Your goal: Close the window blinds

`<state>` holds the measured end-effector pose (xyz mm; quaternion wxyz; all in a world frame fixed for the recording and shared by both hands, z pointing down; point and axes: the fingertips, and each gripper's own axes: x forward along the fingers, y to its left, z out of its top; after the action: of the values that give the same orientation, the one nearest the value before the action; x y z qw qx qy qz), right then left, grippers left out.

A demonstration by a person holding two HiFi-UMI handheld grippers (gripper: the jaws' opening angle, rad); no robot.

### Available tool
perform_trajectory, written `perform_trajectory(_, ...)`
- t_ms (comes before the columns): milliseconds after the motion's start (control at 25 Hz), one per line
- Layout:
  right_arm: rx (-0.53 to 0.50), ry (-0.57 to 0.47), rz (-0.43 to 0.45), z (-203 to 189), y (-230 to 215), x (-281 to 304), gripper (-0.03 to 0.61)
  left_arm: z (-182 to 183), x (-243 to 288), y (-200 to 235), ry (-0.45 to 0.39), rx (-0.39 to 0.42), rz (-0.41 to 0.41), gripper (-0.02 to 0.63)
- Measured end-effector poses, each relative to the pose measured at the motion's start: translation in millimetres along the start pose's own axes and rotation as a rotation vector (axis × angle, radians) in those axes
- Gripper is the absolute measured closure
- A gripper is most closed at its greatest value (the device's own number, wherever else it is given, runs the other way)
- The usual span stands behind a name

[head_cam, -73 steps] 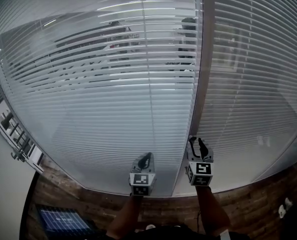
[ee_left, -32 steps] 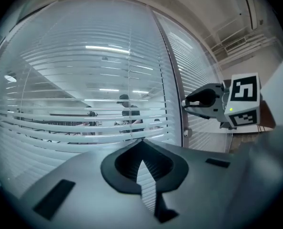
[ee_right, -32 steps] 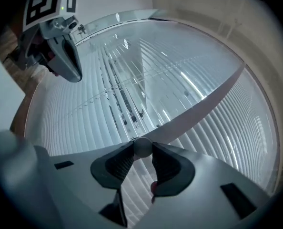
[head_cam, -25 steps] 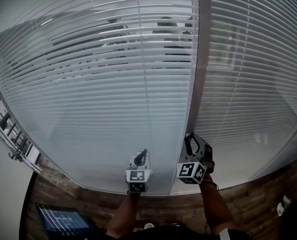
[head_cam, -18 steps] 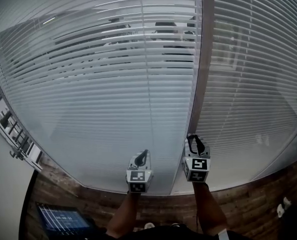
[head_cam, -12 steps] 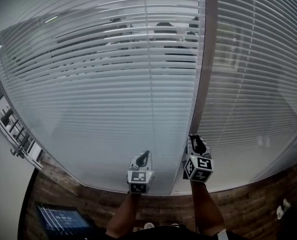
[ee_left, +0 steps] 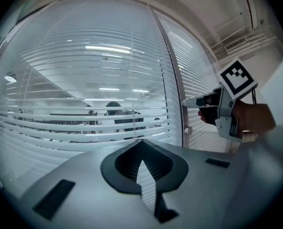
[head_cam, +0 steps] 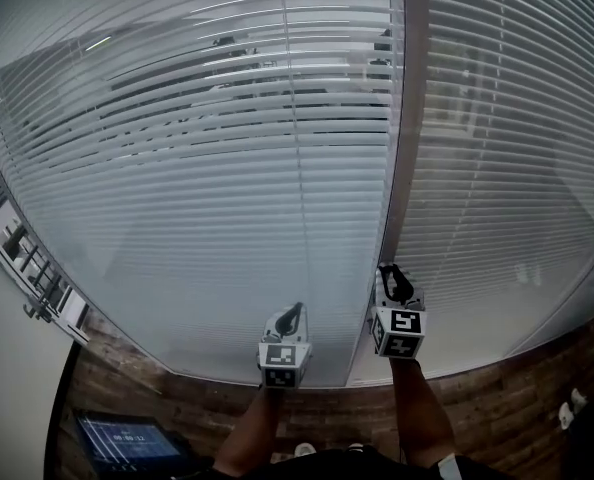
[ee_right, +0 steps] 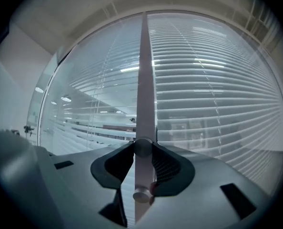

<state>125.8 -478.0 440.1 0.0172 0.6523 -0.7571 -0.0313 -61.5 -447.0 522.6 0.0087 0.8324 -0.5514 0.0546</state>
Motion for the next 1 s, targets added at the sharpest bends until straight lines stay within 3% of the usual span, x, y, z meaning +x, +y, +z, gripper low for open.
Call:
perform_trajectory(400, -0.605, 0.026, -0.022, -2.5, 10.6, 0.7, 0.453, -5.0, -2.8, 3.8, 0.014, 0.0, 0.001, 0.62)
perform_trajectory(600, -0.852, 0.038, -0.02, -5.7, 12.3, 2.9, 0.453, -8.7, -1.0, 2.7, 0.022, 0.004, -0.009, 0.62)
perform_trajectory(880, -1.098, 0.035, 0.015, -9.0, 14.6, 2.7, 0.453, -6.2, -1.1, -0.9, 0.024, 0.014, -0.018, 0.62)
perform_trajectory(1000, -1.095, 0.034, 0.022, -10.0, 14.1, 4.1, 0.453, -6.8, 0.4, -2.8, 0.029, 0.018, -0.019, 0.62)
